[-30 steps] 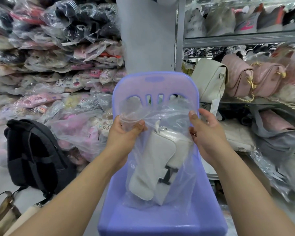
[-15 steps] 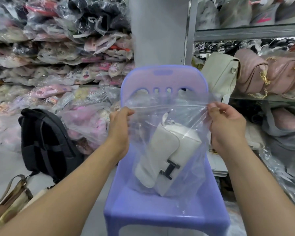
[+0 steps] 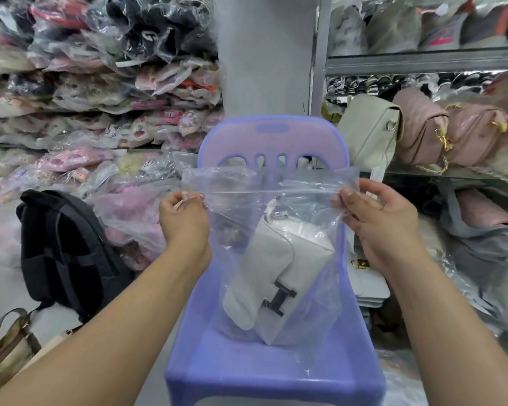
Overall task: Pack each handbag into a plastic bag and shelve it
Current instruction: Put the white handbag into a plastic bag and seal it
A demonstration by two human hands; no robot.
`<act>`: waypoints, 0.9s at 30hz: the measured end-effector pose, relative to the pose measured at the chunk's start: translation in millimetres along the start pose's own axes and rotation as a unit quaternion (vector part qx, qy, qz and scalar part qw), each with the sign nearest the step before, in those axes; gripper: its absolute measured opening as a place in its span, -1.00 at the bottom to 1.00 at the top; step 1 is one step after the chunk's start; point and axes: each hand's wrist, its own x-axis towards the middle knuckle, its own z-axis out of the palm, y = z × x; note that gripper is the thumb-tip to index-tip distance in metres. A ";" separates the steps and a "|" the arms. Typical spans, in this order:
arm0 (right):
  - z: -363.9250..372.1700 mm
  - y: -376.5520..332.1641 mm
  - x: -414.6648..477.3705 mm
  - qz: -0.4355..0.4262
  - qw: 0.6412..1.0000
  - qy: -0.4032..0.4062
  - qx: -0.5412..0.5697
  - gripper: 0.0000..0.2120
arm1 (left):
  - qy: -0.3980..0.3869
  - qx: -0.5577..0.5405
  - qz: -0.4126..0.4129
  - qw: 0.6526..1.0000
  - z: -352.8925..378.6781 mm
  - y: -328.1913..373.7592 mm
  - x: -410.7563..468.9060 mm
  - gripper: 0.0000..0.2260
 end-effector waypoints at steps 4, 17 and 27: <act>3.4 -3.1 -4.1 0.000 1.000 -0.029 -0.010 -0.75 | 0.049 0.011 -0.027 0.998 -1.7 0.1 3.5 -0.76; 14.8 -5.2 -10.0 -0.009 0.992 -0.127 0.024 -0.86 | -0.385 0.461 0.484 0.636 55.2 38.4 -60.5 -0.61; 13.4 -1.3 -8.0 -0.044 0.996 -0.055 -0.052 -0.87 | -0.463 0.373 0.331 0.733 54.1 30.4 -40.4 -0.93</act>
